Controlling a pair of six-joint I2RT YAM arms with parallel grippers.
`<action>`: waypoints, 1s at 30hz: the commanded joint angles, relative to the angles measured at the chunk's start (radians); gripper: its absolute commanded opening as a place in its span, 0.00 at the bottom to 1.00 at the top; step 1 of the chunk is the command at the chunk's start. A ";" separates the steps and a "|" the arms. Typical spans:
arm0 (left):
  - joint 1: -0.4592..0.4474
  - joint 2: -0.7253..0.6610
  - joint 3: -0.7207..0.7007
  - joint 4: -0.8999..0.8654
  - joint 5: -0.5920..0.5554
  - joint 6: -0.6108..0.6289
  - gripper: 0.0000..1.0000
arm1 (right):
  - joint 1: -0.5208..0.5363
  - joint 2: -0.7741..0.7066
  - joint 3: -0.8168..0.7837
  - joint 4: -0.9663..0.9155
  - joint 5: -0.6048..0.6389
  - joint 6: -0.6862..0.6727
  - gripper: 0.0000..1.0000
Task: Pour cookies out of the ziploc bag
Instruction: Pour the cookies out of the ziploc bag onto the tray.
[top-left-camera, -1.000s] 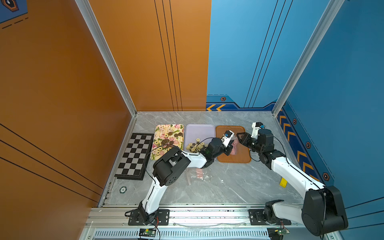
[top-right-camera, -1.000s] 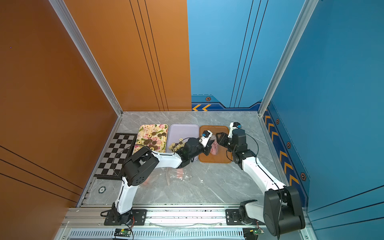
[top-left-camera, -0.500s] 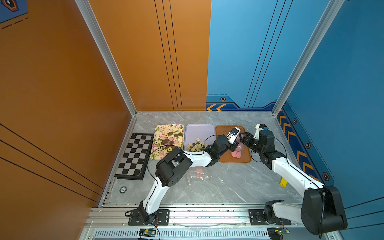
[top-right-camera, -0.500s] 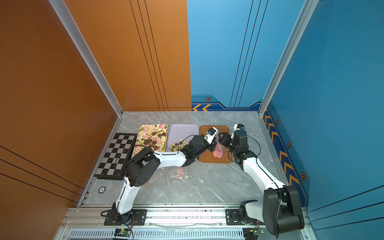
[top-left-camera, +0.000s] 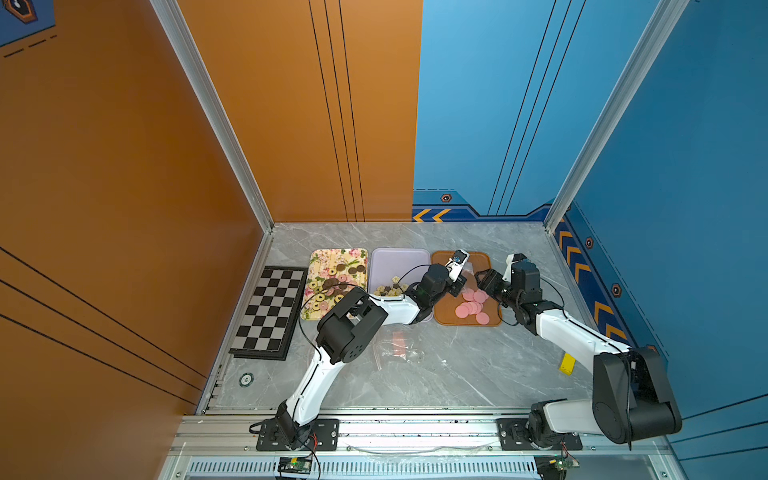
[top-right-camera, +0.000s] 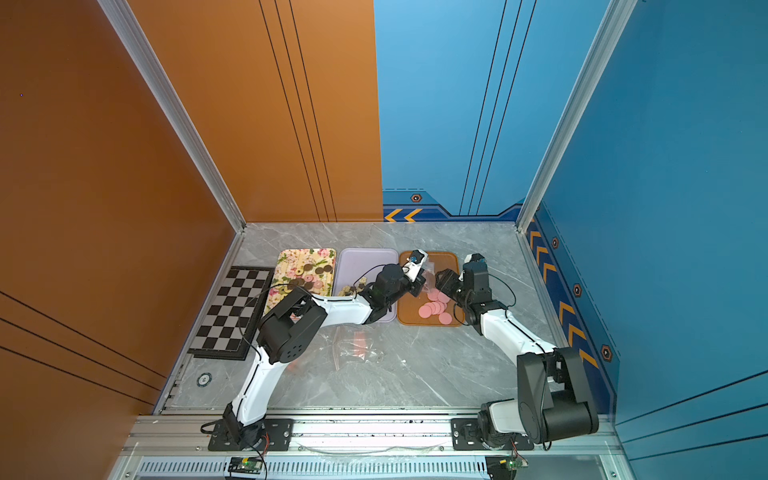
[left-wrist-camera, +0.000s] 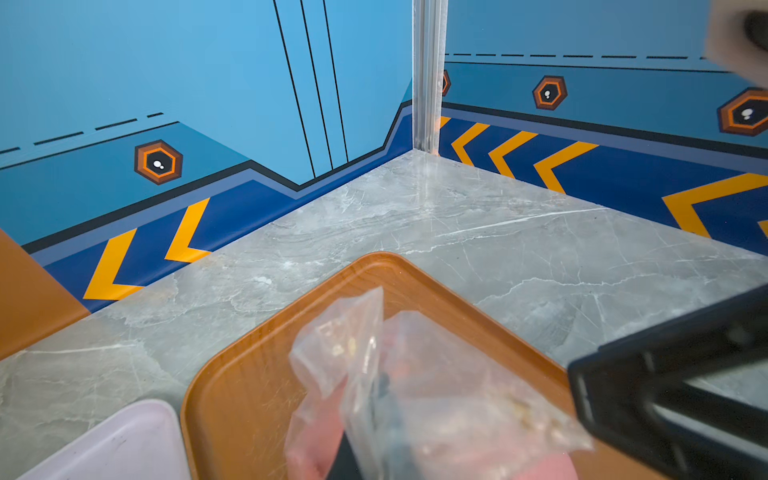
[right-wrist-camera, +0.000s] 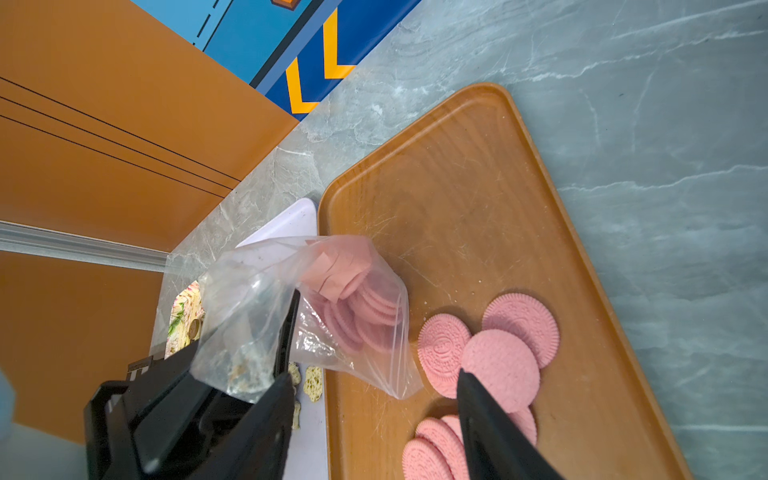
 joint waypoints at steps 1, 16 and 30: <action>-0.028 -0.039 -0.019 0.026 -0.021 0.056 0.00 | -0.006 -0.008 -0.008 0.019 -0.007 0.013 0.64; -0.060 -0.100 -0.068 0.096 -0.050 0.154 0.00 | -0.013 -0.048 -0.033 0.024 0.027 0.018 0.65; -0.110 -0.084 -0.094 0.141 -0.114 0.297 0.00 | -0.028 -0.099 -0.056 0.033 0.038 0.027 0.65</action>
